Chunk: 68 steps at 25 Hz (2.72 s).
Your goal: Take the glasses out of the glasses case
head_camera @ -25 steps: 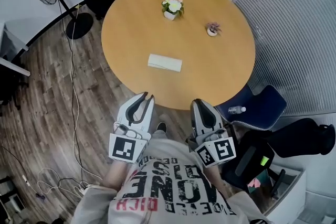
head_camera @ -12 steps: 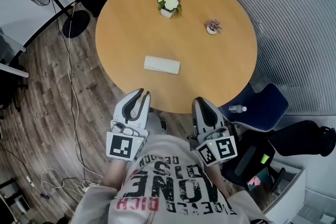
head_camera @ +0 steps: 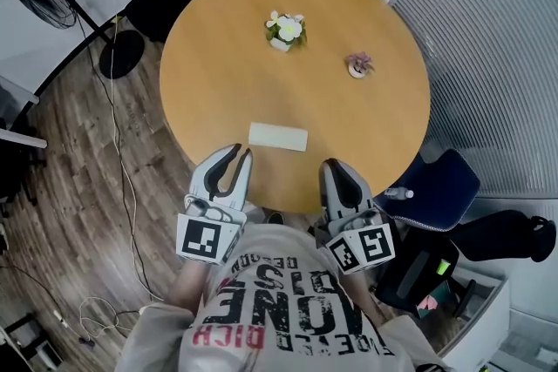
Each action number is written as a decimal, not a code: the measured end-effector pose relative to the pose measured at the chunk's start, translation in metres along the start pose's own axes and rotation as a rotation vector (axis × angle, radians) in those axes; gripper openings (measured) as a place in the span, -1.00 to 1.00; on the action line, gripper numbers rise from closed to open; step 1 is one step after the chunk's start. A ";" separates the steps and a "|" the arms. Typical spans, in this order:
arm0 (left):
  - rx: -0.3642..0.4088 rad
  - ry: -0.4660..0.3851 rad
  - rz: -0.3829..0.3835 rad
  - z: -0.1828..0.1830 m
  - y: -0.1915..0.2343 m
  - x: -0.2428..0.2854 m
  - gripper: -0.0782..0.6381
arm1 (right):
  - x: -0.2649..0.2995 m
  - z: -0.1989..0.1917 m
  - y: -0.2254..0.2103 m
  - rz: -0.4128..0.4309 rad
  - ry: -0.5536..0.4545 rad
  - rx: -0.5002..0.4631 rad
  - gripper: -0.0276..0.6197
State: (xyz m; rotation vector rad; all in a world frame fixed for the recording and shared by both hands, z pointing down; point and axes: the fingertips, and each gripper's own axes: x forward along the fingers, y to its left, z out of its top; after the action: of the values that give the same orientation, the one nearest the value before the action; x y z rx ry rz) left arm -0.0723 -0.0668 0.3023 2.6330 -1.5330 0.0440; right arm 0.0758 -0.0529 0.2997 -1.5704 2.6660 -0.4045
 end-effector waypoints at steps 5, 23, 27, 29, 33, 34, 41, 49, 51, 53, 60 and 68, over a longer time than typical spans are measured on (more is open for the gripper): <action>-0.006 0.002 -0.033 0.004 0.017 0.013 -0.60 | 0.020 0.000 0.004 -0.019 -0.006 0.003 -0.84; -0.030 0.039 -0.013 -0.016 0.025 0.019 -0.60 | 0.026 -0.008 -0.013 -0.046 0.033 -0.010 -0.84; -0.039 0.047 -0.002 -0.019 0.022 0.023 -0.60 | 0.024 -0.012 -0.025 -0.051 0.057 -0.015 -0.84; -0.040 0.050 0.001 -0.021 0.021 0.025 -0.60 | 0.024 -0.012 -0.029 -0.055 0.062 -0.018 -0.84; -0.043 0.060 0.005 -0.025 0.021 0.030 -0.60 | 0.027 -0.015 -0.035 -0.055 0.074 -0.022 -0.84; -0.043 0.062 0.006 -0.026 0.022 0.031 -0.60 | 0.028 -0.017 -0.036 -0.053 0.078 -0.022 -0.84; -0.036 0.088 0.015 -0.034 0.028 0.040 -0.60 | 0.038 -0.022 -0.041 -0.035 0.104 -0.046 -0.84; 0.058 0.305 -0.061 -0.102 0.034 0.055 -0.55 | 0.065 -0.049 -0.046 0.032 0.209 -0.264 -0.84; 0.079 0.379 -0.074 -0.126 0.036 0.055 -0.53 | 0.072 -0.063 -0.045 0.061 0.252 -0.343 -0.84; 0.085 0.450 -0.094 -0.152 0.038 0.055 -0.51 | 0.077 -0.082 -0.046 0.084 0.313 -0.419 -0.84; 0.100 0.640 -0.151 -0.229 0.035 0.062 -0.43 | 0.089 -0.143 -0.057 0.150 0.495 -0.520 -0.58; 0.103 0.712 -0.167 -0.265 0.039 0.072 -0.42 | 0.097 -0.194 -0.061 0.236 0.628 -0.634 -0.46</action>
State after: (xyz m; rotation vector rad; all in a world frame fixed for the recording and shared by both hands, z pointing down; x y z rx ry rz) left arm -0.0645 -0.1224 0.5741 2.3870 -1.0785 0.9490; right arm 0.0513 -0.1234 0.5123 -1.3566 3.6985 -0.0247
